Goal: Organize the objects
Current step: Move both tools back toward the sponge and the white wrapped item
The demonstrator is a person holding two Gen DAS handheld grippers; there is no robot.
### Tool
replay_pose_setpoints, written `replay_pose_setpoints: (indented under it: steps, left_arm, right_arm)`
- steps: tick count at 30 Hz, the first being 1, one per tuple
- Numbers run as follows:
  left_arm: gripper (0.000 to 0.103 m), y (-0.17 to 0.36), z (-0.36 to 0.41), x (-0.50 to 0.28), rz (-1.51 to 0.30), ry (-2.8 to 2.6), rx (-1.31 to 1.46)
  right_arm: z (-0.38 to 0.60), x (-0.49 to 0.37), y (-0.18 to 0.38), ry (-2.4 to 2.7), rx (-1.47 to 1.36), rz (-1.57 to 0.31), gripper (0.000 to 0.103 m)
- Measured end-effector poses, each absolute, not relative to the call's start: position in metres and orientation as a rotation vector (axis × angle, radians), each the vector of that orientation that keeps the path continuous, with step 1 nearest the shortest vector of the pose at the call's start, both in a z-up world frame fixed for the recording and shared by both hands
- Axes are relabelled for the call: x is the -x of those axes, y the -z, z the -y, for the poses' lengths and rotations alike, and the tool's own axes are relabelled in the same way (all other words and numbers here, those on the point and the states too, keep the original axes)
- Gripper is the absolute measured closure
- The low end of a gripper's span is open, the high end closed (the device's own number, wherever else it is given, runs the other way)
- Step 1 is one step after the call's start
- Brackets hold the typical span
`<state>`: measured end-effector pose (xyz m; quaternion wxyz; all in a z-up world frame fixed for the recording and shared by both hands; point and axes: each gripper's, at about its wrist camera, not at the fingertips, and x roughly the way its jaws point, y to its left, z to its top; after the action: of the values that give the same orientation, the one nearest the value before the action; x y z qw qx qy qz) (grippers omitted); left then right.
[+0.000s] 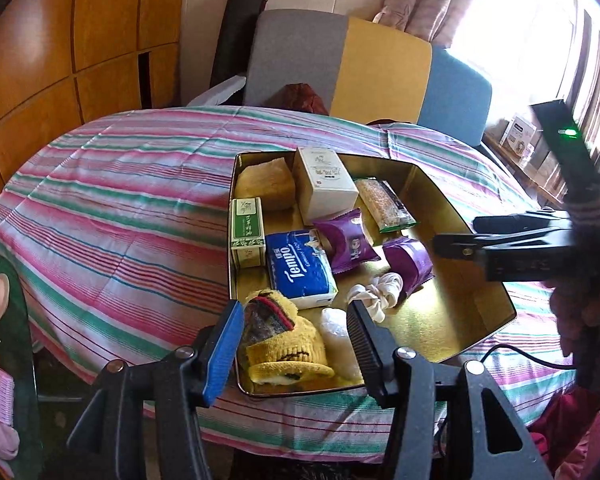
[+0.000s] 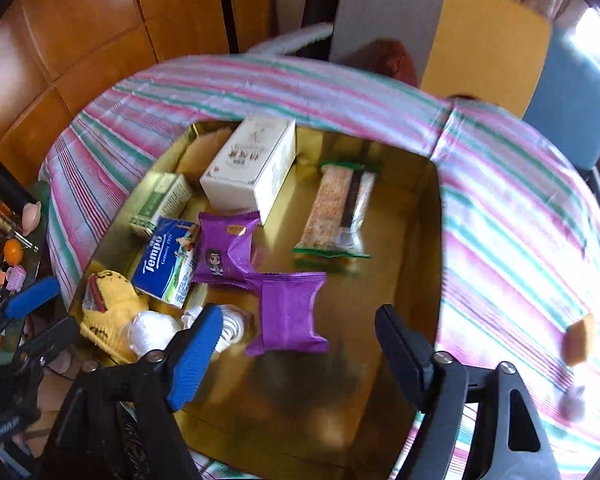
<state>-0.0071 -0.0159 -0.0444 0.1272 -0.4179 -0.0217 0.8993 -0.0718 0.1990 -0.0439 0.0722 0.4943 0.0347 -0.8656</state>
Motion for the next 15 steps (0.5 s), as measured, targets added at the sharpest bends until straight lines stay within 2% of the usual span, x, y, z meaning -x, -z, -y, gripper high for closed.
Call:
replay_pose_setpoints:
  steps: [9, 15]
  left_arm:
    - [0.049, 0.035, -0.006, 0.0, -0.022, -2.596, 1.18]
    - [0.049, 0.03, -0.024, -0.002, -0.083, -2.573, 1.168]
  right_arm:
    - [-0.257, 0.031, 0.017, 2.743, -1.393, 0.021, 0.015]
    - [-0.309, 0.012, 0.016, 2.825, -1.407, 0.128, 0.015]
